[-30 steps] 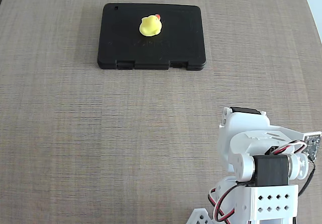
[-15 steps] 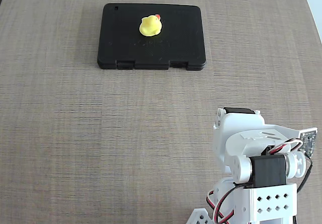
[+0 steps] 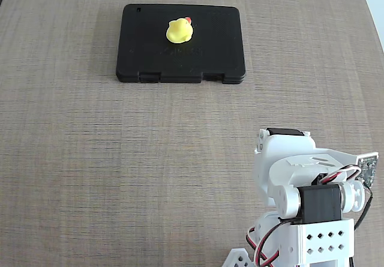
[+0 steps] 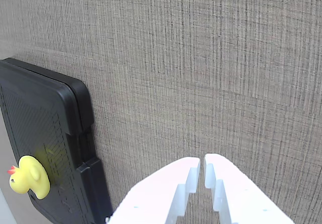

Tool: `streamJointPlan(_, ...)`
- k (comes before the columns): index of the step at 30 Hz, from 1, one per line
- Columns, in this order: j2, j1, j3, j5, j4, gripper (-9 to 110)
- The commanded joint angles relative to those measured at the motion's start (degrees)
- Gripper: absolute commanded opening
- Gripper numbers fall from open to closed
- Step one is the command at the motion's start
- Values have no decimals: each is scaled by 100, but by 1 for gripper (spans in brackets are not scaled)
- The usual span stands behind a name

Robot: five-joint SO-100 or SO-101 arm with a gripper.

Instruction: Grasp a duck and put it on the black surface.

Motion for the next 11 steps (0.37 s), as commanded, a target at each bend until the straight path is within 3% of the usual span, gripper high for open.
streamJointPlan(1, 369, -79, -53, -26, -9, 0)
streamJointPlan(11, 369, -149, -53, -53, -9, 0)
